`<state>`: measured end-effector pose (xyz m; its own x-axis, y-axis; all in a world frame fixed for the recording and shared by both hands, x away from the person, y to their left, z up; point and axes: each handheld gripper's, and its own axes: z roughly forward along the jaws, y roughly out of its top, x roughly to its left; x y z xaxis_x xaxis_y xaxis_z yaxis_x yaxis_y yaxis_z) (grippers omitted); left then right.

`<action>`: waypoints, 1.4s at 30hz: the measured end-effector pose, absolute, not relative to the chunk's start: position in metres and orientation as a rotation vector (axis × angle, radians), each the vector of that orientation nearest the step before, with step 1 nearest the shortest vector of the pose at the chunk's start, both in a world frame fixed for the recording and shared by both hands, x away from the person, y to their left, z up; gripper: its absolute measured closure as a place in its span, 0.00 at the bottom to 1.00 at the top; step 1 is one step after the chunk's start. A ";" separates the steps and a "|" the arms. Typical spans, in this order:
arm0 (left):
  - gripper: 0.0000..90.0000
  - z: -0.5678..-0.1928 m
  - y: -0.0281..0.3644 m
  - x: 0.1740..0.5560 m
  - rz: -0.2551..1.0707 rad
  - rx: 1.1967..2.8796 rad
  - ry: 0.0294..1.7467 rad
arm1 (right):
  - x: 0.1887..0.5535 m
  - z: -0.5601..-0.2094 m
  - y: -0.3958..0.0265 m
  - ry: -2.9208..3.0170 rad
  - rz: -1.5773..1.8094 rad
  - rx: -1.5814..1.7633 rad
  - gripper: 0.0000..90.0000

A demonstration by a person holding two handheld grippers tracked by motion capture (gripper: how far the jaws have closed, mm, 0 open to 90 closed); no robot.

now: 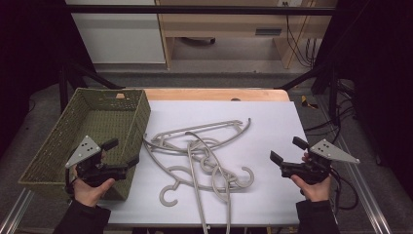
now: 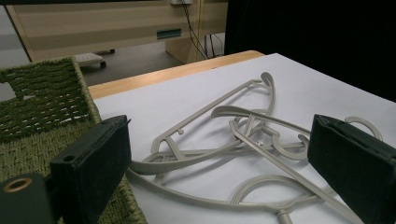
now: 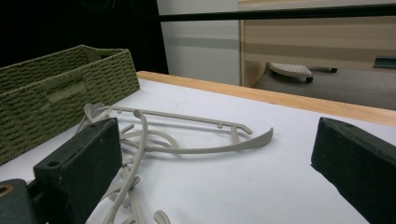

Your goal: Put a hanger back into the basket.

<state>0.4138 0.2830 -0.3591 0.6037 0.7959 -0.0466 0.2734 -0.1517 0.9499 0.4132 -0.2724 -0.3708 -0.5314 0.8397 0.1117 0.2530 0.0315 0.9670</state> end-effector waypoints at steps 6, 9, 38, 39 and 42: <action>0.06 -0.358 0.284 0.413 0.585 1.711 0.885 | 0.412 -0.370 -0.271 1.823 1.515 1.116 0.02; 0.06 -0.358 0.284 0.412 0.586 1.709 0.883 | 0.411 -0.370 -0.267 1.840 1.493 1.119 0.02; 0.06 -0.356 0.284 0.410 0.611 1.722 0.871 | 0.379 -0.408 -0.188 2.252 1.302 1.149 0.14; 0.06 -0.356 0.284 0.410 0.612 1.722 0.872 | 0.377 -0.409 -0.186 2.264 1.301 1.153 0.14; 0.06 -0.357 0.285 0.410 0.612 1.723 0.874 | 0.375 -0.414 -0.182 2.299 1.299 1.165 0.18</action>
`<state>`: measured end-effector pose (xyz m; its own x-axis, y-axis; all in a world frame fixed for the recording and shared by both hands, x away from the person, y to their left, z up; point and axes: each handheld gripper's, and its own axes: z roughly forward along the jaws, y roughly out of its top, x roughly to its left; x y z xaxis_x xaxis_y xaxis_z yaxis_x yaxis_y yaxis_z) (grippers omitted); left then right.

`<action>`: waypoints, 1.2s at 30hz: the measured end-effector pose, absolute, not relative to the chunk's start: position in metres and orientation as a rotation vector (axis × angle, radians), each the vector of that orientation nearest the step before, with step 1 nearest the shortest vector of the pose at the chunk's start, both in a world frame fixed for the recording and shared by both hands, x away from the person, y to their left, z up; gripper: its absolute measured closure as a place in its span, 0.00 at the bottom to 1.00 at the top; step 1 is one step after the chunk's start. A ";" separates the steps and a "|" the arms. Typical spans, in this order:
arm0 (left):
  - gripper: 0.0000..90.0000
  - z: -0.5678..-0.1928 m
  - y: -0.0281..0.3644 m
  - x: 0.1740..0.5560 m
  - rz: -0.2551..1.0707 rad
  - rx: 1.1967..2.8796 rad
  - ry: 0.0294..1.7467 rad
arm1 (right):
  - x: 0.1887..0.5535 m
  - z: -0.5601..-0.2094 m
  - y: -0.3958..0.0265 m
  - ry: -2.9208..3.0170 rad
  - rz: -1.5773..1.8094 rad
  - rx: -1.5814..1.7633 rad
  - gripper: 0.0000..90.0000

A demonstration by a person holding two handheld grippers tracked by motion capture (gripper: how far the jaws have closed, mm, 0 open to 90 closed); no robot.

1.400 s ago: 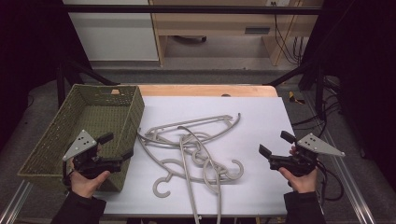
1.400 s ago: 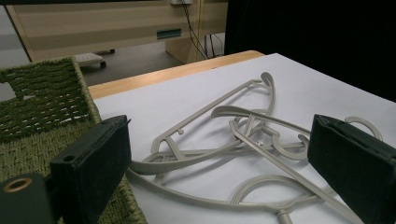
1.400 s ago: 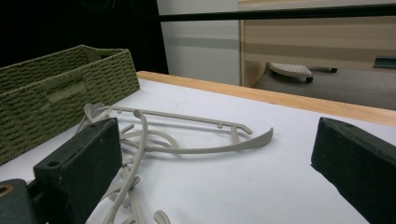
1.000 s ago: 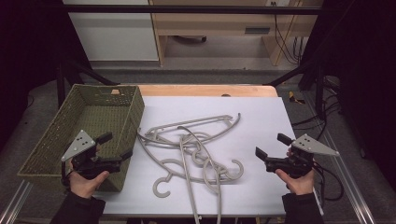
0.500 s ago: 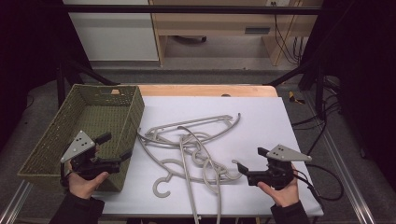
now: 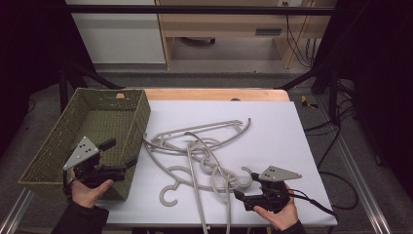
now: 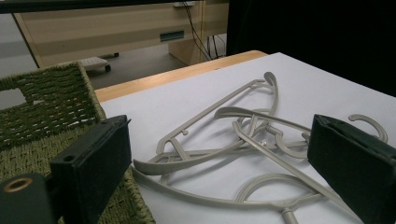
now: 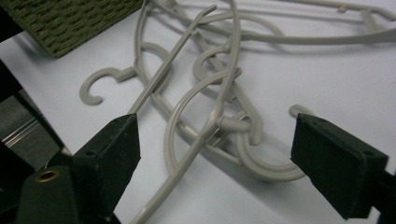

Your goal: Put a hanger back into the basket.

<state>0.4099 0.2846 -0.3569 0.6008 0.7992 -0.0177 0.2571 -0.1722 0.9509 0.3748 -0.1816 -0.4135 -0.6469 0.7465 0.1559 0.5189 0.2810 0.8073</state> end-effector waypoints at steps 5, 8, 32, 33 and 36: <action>0.06 -0.357 0.285 0.410 0.612 1.721 0.875 | 0.372 -0.424 -0.173 2.364 1.266 1.167 0.22; 0.06 -0.357 0.286 0.411 0.614 1.720 0.878 | 0.370 -0.429 -0.168 2.400 1.250 1.193 0.23; 0.07 -0.358 0.286 0.411 0.613 1.719 0.880 | 0.377 -0.467 -0.143 2.564 1.108 1.268 0.48; 0.07 -0.358 0.286 0.411 0.613 1.719 0.880 | 0.377 -0.468 -0.142 2.568 1.095 1.280 0.52; 0.07 -0.358 0.285 0.411 0.614 1.721 0.879 | 0.378 -0.469 -0.142 2.569 1.099 1.284 0.58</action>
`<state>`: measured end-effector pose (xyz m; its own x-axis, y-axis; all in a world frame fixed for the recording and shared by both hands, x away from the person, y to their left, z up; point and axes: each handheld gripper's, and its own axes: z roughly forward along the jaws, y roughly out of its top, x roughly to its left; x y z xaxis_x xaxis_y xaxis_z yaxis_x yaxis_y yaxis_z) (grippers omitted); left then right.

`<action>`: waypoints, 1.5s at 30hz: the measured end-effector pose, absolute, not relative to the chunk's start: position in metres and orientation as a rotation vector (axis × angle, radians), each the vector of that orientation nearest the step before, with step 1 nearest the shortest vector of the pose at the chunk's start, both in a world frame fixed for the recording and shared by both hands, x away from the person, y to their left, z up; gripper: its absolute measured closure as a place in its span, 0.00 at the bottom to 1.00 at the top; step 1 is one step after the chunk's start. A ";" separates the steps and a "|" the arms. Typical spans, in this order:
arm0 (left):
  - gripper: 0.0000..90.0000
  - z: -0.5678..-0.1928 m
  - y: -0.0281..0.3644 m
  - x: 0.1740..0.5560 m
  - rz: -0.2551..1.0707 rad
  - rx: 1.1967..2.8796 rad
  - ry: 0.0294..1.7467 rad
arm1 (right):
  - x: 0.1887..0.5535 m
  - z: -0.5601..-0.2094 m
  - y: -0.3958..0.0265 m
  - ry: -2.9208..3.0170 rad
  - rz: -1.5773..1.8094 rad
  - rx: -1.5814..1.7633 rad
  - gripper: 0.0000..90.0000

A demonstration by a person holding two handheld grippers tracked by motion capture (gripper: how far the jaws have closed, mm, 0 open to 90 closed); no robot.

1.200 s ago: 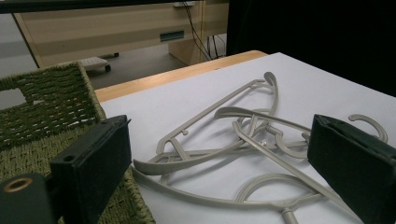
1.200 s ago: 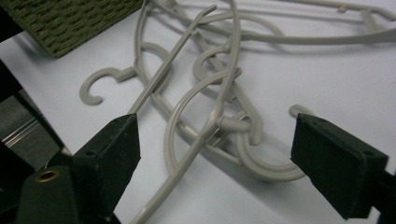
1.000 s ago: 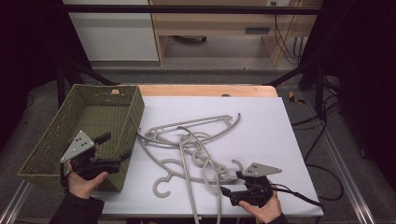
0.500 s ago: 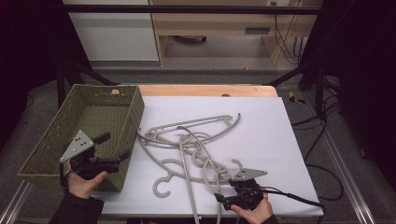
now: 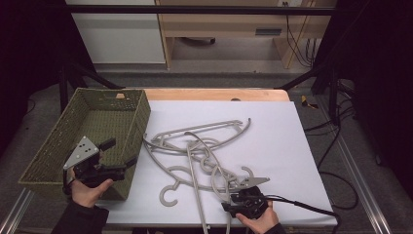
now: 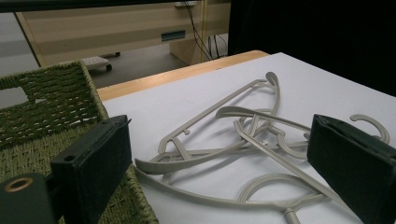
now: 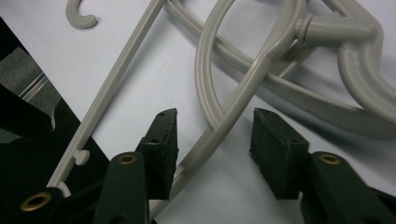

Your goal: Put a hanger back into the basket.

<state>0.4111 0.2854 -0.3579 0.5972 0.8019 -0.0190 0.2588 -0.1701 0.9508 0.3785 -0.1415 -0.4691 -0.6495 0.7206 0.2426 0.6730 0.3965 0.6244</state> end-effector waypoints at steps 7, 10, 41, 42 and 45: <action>0.07 -0.358 0.284 0.412 0.612 1.723 0.878 | 0.383 -0.470 -0.139 2.592 1.102 1.340 0.71; 0.07 -0.359 0.284 0.412 0.611 1.724 0.878 | 0.385 -0.470 -0.140 2.586 1.088 1.362 0.73; 0.07 -0.357 0.280 0.409 0.607 1.735 0.856 | 0.394 -0.430 -0.167 2.673 1.257 1.352 0.90; 0.07 -0.356 0.278 0.409 0.605 1.741 0.852 | 0.394 -0.430 -0.167 2.676 1.256 1.347 0.90; 0.07 -0.356 0.274 0.408 0.596 1.752 0.839 | 0.398 -0.426 -0.170 2.695 1.286 1.321 0.90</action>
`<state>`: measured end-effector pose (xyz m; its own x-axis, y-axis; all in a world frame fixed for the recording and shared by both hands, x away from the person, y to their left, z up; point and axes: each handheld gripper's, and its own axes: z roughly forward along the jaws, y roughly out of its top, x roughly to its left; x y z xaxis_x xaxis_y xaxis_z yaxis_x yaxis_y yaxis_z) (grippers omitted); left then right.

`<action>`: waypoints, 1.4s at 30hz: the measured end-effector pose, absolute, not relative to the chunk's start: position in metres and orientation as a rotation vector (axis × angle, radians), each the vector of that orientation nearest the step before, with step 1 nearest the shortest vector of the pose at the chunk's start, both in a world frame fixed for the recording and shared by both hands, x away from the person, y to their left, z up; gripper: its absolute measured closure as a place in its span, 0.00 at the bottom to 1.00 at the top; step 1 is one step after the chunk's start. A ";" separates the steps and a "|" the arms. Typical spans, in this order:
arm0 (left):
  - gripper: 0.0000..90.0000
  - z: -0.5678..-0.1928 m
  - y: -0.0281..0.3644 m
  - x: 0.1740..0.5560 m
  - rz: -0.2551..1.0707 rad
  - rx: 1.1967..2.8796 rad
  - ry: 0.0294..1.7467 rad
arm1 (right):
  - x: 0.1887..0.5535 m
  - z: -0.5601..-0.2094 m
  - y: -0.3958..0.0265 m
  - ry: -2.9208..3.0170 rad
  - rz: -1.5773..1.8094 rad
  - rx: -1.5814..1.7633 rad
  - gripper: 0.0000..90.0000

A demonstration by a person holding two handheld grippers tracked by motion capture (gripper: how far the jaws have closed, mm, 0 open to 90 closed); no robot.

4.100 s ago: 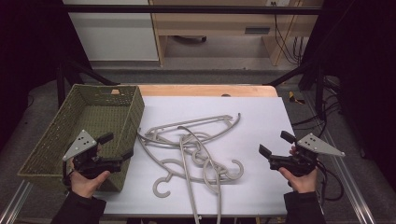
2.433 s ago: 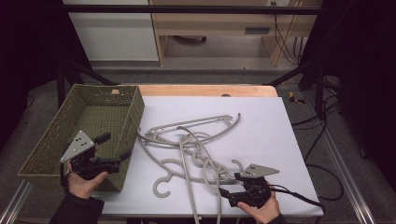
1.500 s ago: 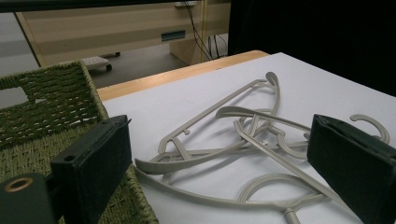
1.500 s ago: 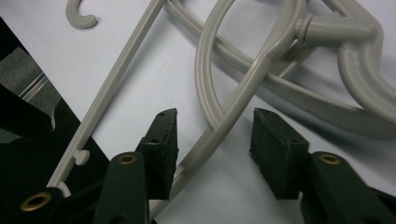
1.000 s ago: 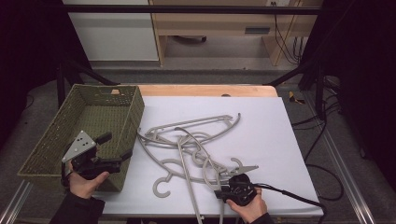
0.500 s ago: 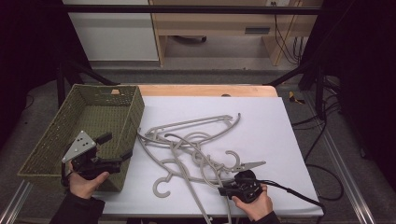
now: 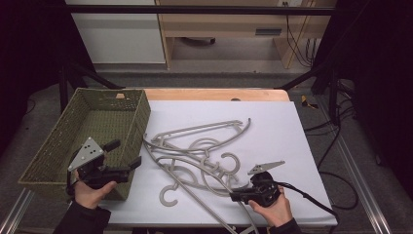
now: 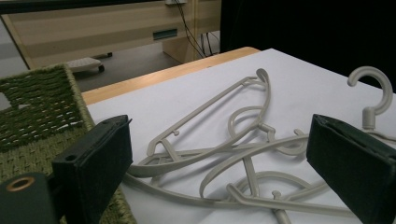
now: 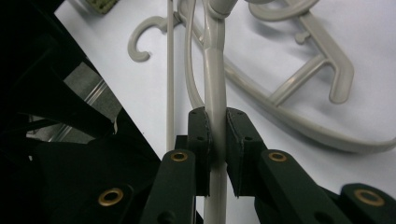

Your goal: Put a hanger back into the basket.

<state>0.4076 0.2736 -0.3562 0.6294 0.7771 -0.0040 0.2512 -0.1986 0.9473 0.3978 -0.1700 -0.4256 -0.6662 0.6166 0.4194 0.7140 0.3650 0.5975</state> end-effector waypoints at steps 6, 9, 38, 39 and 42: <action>0.07 -0.353 0.261 0.404 0.573 1.797 0.786 | 0.408 -0.410 -0.176 -2.511 -1.239 -1.149 0.90; 0.07 -0.351 0.251 0.402 0.564 1.841 0.745 | 0.415 -0.401 -0.177 -2.528 -1.266 -1.093 0.90; 0.42 -0.385 0.175 0.418 0.535 2.314 0.450 | 0.438 -0.389 -0.150 -2.618 -1.166 -0.704 0.90; 0.46 -0.386 0.173 0.417 0.540 2.332 0.436 | 0.438 -0.390 -0.150 -2.623 -1.160 -0.703 0.90; 0.55 -0.390 0.168 0.415 0.563 2.360 0.408 | 0.438 -0.391 -0.149 -2.622 -1.148 -0.691 0.90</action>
<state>0.4152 0.1681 -0.3896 0.8581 0.4266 0.2858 0.1383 -0.7281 0.6714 0.4377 -0.1492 -0.3906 -0.8716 0.3378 0.3552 0.4901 0.5899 0.6417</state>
